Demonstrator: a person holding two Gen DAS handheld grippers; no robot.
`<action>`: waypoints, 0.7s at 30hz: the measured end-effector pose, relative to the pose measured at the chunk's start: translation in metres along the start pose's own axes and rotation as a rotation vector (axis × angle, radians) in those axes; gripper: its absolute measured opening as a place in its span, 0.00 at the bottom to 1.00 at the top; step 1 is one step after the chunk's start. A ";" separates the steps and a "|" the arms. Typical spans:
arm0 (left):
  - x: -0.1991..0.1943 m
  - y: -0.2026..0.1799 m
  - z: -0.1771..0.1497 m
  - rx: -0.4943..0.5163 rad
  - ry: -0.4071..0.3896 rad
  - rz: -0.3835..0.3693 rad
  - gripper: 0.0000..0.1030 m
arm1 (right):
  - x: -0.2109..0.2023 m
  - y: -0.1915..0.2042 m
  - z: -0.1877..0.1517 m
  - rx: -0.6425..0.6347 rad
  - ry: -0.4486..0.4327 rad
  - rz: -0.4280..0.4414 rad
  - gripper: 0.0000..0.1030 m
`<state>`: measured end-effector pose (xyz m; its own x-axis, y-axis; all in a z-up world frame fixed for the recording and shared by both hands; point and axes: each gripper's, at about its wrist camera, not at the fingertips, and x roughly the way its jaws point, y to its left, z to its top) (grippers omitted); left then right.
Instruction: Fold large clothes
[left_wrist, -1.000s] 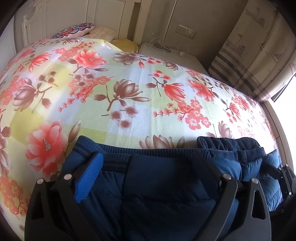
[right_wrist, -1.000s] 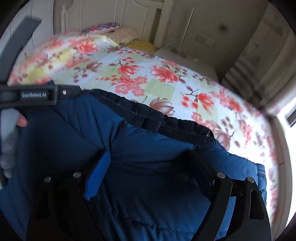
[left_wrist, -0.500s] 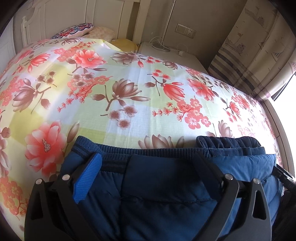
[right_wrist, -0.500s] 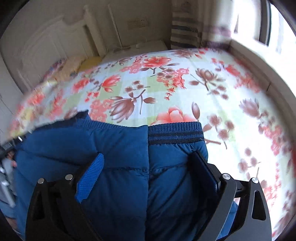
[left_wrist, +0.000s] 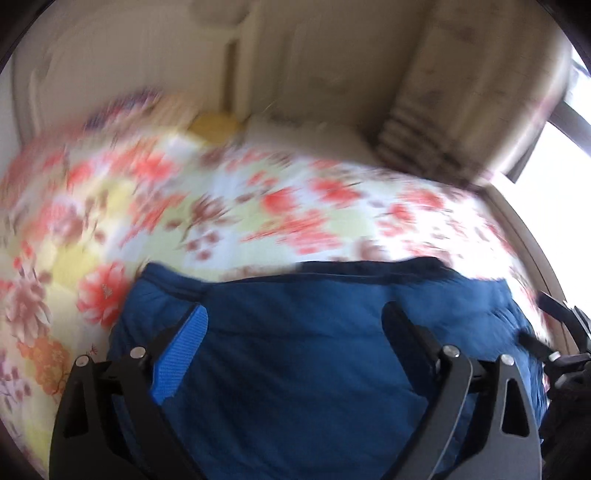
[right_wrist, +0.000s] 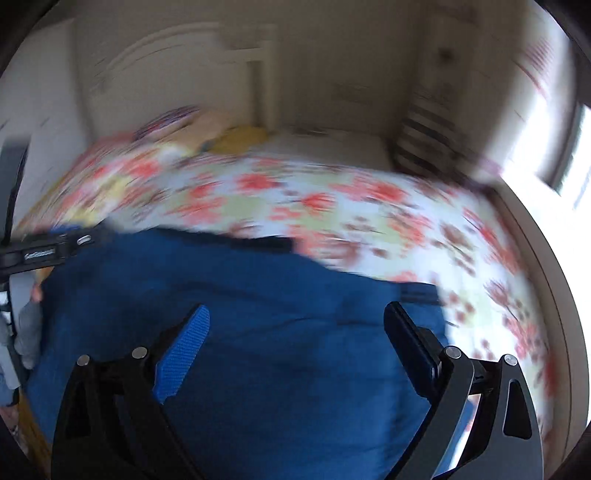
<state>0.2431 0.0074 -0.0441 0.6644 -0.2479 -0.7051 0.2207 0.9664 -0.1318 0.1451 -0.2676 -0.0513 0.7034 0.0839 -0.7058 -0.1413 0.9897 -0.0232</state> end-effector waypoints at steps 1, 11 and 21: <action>-0.003 -0.011 -0.005 0.026 -0.014 0.000 0.98 | 0.004 0.015 -0.004 -0.039 0.018 0.015 0.89; 0.047 -0.035 -0.045 0.092 0.097 0.050 0.98 | 0.047 0.034 -0.026 -0.073 0.109 -0.004 0.92; 0.012 0.094 -0.052 -0.220 0.066 0.031 0.97 | 0.027 -0.088 -0.059 0.301 0.096 0.001 0.93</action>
<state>0.2342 0.0988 -0.1009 0.6186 -0.2195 -0.7544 0.0351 0.9669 -0.2526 0.1354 -0.3595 -0.1107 0.6321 0.0873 -0.7700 0.0811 0.9807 0.1778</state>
